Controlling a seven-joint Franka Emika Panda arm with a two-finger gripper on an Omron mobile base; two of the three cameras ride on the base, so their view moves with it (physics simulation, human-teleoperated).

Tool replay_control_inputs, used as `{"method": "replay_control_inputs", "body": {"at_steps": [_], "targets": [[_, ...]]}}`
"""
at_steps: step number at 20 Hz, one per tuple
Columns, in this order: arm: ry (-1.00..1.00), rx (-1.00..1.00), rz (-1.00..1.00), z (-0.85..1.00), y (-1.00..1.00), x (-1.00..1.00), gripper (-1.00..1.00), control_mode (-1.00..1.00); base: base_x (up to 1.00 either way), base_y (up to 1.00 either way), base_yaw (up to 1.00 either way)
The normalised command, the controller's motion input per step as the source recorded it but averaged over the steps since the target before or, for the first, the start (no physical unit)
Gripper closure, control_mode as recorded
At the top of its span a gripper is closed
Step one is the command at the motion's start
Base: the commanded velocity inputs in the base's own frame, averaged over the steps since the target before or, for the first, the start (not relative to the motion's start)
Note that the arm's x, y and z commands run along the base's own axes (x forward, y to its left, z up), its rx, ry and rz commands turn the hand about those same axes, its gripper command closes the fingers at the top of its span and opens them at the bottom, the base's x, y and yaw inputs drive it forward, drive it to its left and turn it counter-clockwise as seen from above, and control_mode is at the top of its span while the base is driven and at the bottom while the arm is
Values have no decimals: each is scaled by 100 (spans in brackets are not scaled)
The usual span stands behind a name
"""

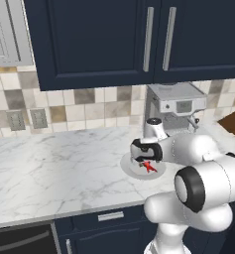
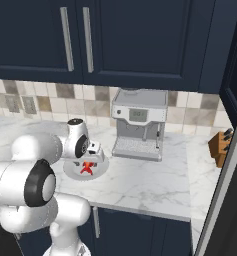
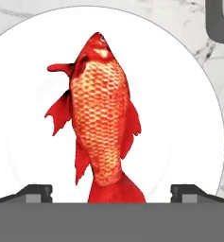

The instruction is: Place the fish on the rack of the oven, and slide the rack back inside. Close the oven door.

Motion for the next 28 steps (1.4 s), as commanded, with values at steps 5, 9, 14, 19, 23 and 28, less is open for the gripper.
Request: {"method": "replay_control_inputs", "body": {"at_steps": [5,9,14,19,23,28], "targets": [[-3,0,0,-34,0,47,-100,-100,0,0,0],[-6,0,0,-49,1,39,100,-100,0,0,0],[-2,0,-2,-7,6,5,100,-100,0,0,0],[-8,3,5,59,-15,-40,100,-100,0,0,0],[-22,7,8,100,-33,-56,100,-100,0,0,0],[-7,6,9,95,-19,-59,100,-100,0,0,0]]}}
